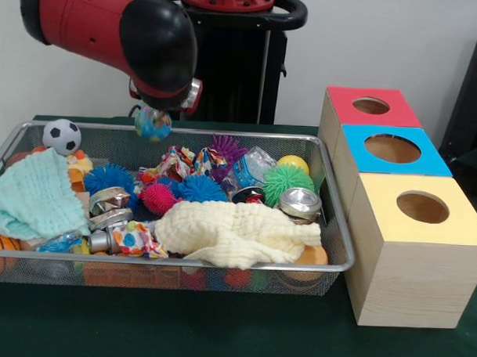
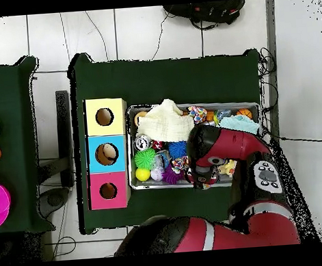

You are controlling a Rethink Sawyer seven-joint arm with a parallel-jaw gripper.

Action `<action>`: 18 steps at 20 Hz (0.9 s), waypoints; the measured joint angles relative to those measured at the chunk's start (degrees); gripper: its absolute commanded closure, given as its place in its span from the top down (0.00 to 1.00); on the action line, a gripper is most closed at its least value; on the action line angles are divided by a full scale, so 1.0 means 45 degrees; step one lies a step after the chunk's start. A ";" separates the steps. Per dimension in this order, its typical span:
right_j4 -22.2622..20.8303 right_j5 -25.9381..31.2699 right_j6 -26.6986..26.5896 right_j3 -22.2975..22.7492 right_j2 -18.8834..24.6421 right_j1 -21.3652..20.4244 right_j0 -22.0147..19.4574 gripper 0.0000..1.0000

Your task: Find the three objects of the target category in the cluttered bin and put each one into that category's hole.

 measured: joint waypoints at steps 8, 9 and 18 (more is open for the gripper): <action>0.0314 0.0111 0.0000 -0.1885 -0.0017 0.0681 0.0238 0.00; 0.0342 0.0151 0.0000 -0.2038 -0.0028 0.0732 0.0259 0.00; 0.0491 0.0548 0.0000 -0.2964 -0.0274 0.0953 0.0380 1.00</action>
